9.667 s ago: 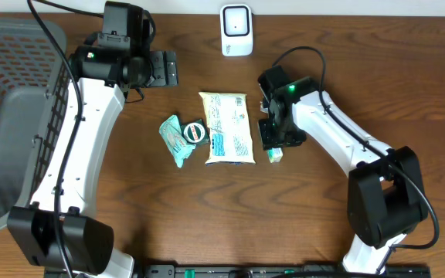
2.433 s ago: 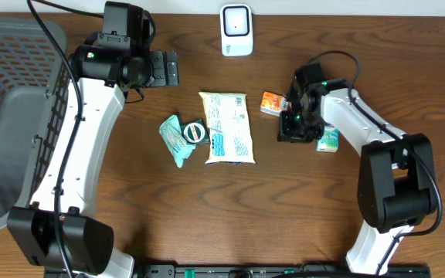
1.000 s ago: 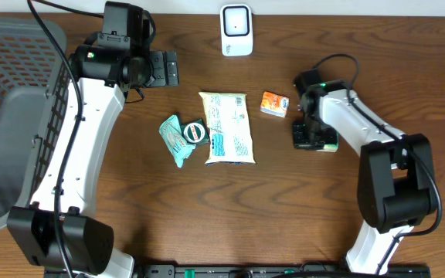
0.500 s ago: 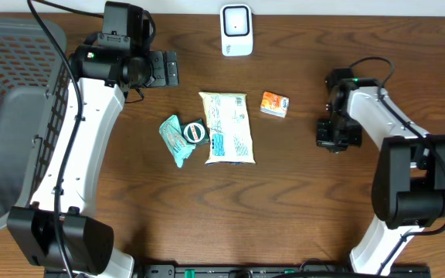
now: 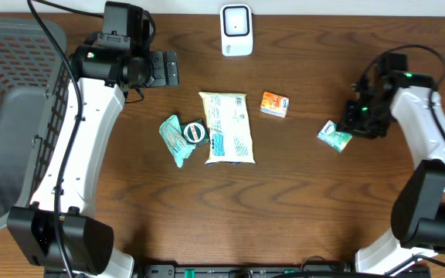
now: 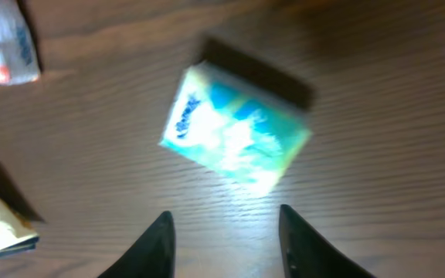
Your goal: Scan the item barcode
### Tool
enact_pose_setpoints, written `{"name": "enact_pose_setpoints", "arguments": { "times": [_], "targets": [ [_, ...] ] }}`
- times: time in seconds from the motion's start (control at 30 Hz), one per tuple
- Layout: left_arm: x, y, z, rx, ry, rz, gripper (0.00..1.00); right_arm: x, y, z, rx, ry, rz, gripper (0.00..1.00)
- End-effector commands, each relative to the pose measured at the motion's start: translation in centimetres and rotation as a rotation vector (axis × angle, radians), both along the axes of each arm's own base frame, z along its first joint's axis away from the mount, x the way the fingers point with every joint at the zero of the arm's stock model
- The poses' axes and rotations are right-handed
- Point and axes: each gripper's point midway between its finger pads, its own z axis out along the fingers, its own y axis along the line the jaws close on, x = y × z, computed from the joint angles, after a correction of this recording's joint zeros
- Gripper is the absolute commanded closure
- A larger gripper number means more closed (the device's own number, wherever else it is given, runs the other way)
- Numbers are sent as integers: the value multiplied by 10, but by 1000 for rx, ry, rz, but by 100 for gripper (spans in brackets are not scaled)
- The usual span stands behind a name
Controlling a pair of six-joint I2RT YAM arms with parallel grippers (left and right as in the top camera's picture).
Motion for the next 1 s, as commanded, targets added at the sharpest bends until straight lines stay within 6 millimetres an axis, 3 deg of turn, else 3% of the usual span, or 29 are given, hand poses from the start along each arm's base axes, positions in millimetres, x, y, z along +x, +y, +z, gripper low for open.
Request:
{"name": "enact_pose_setpoints", "arguments": {
  "times": [0.0, 0.2, 0.4, 0.7, 0.97],
  "targets": [
    [0, 2, 6, 3, -13, 10, 2, -3, -11, -7, 53, 18, -32, 59],
    [0, 2, 6, 3, -13, 10, 2, -11, -20, -34, 77, 95, -68, 57],
    [0, 2, 6, 3, -13, 10, 2, -1, -19, -53, 104, 84, -52, 58],
    [0, 2, 6, 3, -13, 10, 2, 5, -22, -58, 106, 48, -19, 60],
    [0, 2, 6, 3, -13, 11, 2, 4, -13, -71, 149, 19, 38, 67]
  ]
}}
